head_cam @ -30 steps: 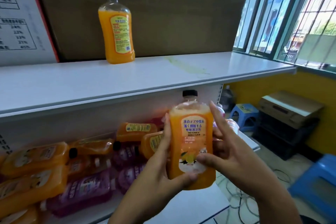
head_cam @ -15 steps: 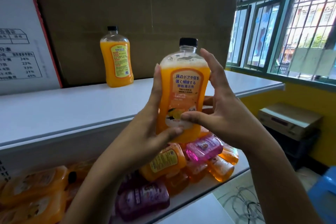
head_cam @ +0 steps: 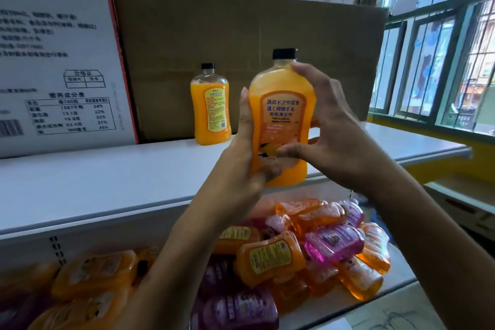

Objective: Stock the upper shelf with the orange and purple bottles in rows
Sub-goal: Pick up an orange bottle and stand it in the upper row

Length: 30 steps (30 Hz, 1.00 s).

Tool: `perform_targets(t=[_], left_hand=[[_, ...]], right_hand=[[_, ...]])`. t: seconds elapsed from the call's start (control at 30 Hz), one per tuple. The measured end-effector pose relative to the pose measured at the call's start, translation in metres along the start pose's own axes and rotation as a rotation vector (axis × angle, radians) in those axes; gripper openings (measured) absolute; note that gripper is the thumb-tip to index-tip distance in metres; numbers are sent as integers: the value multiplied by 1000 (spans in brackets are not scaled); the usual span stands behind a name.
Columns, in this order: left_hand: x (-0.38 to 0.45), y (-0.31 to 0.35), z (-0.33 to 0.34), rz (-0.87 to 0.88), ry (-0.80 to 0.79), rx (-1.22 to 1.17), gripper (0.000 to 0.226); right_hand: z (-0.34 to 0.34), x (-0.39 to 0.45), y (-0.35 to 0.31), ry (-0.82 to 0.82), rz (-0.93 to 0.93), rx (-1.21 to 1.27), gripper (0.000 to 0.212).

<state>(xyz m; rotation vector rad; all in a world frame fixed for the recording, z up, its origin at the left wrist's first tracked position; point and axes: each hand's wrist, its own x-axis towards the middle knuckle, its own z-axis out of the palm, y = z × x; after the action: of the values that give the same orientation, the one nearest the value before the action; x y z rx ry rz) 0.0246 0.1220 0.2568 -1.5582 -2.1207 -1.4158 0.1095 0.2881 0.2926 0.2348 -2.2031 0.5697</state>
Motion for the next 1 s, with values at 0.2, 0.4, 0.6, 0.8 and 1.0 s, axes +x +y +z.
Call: perform_targets(t=[0.2, 0.4, 0.6, 0.8, 1.0], left_hand=[[8, -10, -3, -227, 28, 419, 100], [14, -16, -1, -377, -90, 659, 51], [11, -12, 0, -324, -120, 659, 44], [6, -12, -2, -308, -129, 669, 41], [8, -12, 0, -314, -120, 671, 40]], right_hand=[[23, 35, 24, -32, -19, -40, 108], [45, 76, 66, -67, 71, -92, 109], [78, 107, 93, -60, 89, -82, 107], [96, 128, 107, -81, 135, -96, 110], [100, 135, 119, -81, 171, -59, 110]])
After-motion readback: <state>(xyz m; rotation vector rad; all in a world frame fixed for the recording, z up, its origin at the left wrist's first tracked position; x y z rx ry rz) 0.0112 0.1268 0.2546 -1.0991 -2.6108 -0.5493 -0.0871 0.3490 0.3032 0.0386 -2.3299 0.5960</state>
